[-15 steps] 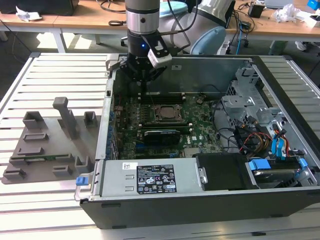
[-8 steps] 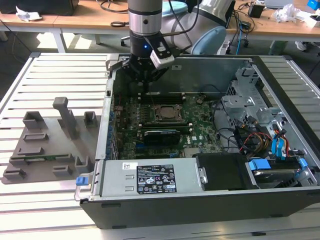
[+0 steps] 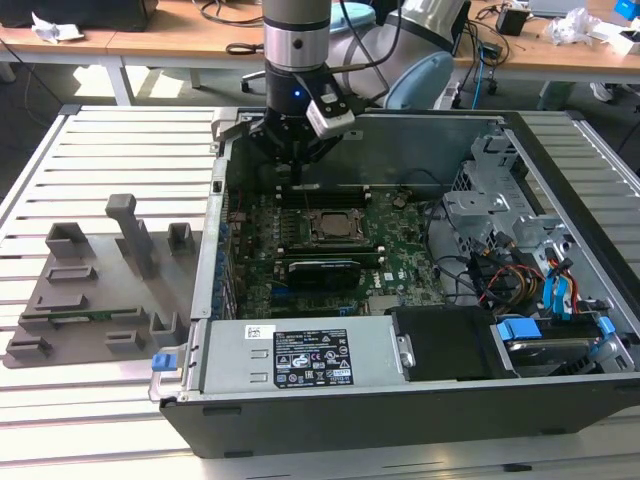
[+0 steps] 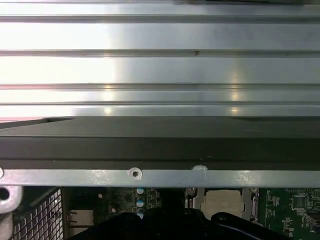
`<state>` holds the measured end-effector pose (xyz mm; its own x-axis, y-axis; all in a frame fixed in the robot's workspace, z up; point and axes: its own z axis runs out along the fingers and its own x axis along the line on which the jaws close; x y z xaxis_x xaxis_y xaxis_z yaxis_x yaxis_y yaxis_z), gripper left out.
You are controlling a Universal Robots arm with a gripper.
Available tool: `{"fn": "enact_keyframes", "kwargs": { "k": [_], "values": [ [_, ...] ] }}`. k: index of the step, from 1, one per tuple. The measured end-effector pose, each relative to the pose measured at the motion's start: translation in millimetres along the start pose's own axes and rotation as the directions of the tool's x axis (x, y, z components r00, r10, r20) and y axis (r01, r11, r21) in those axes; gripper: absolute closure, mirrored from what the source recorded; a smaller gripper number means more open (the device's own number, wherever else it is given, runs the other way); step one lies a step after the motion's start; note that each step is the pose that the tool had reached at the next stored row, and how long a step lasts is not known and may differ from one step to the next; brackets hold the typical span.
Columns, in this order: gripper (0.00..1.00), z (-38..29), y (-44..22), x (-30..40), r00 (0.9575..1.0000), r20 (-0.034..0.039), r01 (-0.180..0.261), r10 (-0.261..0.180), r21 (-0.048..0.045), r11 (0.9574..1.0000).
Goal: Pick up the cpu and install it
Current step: 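Install the first cpu locking lever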
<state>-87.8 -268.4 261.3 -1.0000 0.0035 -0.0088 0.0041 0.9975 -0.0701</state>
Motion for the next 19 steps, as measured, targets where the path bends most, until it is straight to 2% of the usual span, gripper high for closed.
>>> {"fn": "enact_keyframes", "kwargs": {
  "k": [19],
  "values": [
    [0.89,0.2,-0.3,-22.4,1.0000,-0.0046,0.000,0.000,-0.0111,0.9999]
  ]
}}
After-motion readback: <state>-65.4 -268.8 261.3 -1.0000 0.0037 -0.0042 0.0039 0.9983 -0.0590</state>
